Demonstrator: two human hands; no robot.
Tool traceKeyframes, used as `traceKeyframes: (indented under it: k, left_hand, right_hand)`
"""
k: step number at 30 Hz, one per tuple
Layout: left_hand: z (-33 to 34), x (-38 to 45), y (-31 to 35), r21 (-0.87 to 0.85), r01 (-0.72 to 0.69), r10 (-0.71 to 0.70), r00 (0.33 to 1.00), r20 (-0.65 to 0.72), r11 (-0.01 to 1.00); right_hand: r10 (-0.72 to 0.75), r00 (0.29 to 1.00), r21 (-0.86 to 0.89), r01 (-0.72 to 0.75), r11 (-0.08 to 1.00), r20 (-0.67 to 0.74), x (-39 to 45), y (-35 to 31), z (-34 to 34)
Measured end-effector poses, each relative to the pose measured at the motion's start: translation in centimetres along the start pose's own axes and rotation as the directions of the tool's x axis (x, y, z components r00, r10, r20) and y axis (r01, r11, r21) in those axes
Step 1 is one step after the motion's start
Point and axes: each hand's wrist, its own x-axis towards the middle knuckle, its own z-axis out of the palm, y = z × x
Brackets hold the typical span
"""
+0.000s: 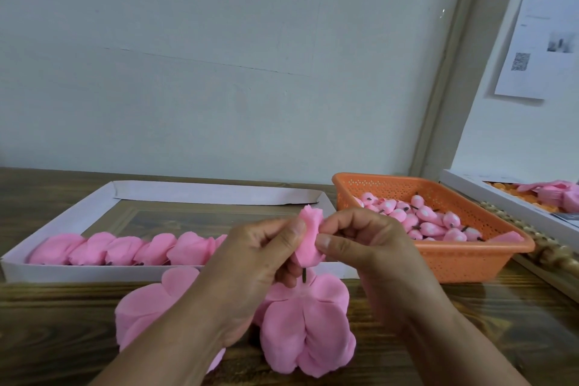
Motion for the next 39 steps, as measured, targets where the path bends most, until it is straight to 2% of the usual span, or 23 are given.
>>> traceKeyframes:
  k: [5, 10, 14, 16, 22, 27, 34, 39]
  left_hand:
    - [0.0, -0.1, 0.2, -0.041, 0.033, -0.032, 0.999, 0.009, 0.999]
    - [0.2, -0.2, 0.4, -0.214, 0.086, -0.092, 0.996, -0.021, 0.973]
    - [0.2, -0.1, 0.5, -0.251, 0.094, -0.106, 0.994, -0.037, 0.963]
    - [0.2, 0.0, 0.6, -0.267, 0.087, -0.102, 0.994, -0.043, 0.96]
    - [0.0, 0.0, 0.6, -0.276, 0.073, -0.077, 0.997, -0.002, 0.958]
    - [-0.2, -0.2, 0.5, -0.175, 0.027, -0.021, 0.999, 0.034, 0.984]
    - [-0.2, -0.2, 0.5, -0.089, -0.028, 0.033, 0.998, 0.057, 0.996]
    - [0.1, -0.2, 0.4, -0.12, 0.041, -0.043, 0.999, -0.012, 0.992]
  right_hand:
    - [0.012, 0.999, 0.042, -0.01, 0.999, -0.045, 0.1, 0.1, 0.1]
    - [-0.136, 0.983, -0.242, 0.104, 0.965, -0.121, -0.3, -0.3, 0.6]
    - [-0.231, 0.967, -0.356, 0.18, 0.917, -0.105, -0.6, 0.0, 1.3]
    - [-0.25, 0.962, -0.339, 0.199, 0.919, -0.111, -0.6, 0.2, 1.3]
    - [-0.19, 0.979, -0.14, 0.179, 0.974, -0.068, -0.2, 0.2, 0.7]
    - [-0.115, 0.993, 0.006, 0.115, 0.993, 0.024, 0.1, -0.3, 0.1]
    - [-0.097, 0.994, -0.088, 0.101, 0.991, 0.048, -0.3, -0.9, -0.4]
    - [-0.23, 0.972, -0.232, 0.212, 0.949, -0.052, -0.7, -0.7, 0.7]
